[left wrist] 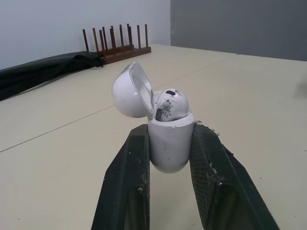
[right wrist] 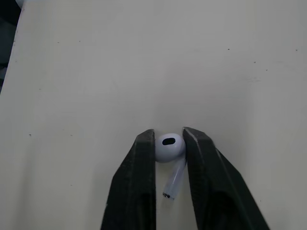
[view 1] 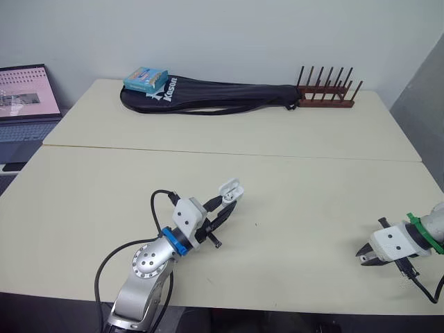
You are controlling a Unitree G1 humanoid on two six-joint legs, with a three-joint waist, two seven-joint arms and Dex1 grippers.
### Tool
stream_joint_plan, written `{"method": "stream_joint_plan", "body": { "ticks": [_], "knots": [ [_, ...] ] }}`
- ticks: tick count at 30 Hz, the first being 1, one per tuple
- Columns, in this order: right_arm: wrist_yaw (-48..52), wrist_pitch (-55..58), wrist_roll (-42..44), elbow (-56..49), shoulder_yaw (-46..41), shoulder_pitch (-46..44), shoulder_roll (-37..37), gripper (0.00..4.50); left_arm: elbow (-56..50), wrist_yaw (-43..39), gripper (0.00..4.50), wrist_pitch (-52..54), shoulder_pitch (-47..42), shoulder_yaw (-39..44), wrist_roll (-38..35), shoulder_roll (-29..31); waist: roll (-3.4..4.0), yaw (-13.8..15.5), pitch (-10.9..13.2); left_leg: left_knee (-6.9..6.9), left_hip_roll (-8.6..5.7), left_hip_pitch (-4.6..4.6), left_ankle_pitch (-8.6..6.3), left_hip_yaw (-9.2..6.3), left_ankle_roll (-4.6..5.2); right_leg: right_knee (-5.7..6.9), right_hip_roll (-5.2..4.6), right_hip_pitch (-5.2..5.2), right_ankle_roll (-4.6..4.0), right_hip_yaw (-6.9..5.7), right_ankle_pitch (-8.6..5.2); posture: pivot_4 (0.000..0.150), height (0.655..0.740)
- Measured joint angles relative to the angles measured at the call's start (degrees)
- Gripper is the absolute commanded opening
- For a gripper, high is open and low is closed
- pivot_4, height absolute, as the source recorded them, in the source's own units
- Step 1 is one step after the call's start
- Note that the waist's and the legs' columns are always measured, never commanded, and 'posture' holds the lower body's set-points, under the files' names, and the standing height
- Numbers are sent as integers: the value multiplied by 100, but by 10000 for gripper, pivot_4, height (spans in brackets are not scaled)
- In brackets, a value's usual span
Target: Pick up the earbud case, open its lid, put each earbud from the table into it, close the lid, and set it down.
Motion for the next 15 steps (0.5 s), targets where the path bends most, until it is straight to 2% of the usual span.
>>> {"method": "stream_joint_plan", "body": {
  "ticks": [4,8,10,15],
  "knots": [
    [-67,-209,-14,73,-1,-39,1,31786,1,-2,7752,47,-42,-1,-1,0,0,0,0,-1,0,-1,0,-2,0,-3,0,1,0,-5,0,1500,7274],
    [-99,-199,26,16,-57,14,-9,31905,2,-8,7752,50,-46,-4,-1,1,1,1,0,-2,1,-2,0,-4,0,-4,0,1,0,-5,0,1500,7274],
    [-99,62,233,-354,-197,273,-134,31905,11,-16,7752,50,-59,-8,-2,6,10,2,3,-2,2,-4,0,-9,0,-2,-2,-1,0,-5,0,1500,7274],
    [-423,1663,355,-1748,-1056,998,-759,31905,23,-43,7752,50,-72,-24,-2,-2,28,2,3,-3,0,-6,0,-22,0,-2,-1,0,0,-8,0,1500,7274]
  ]
}}
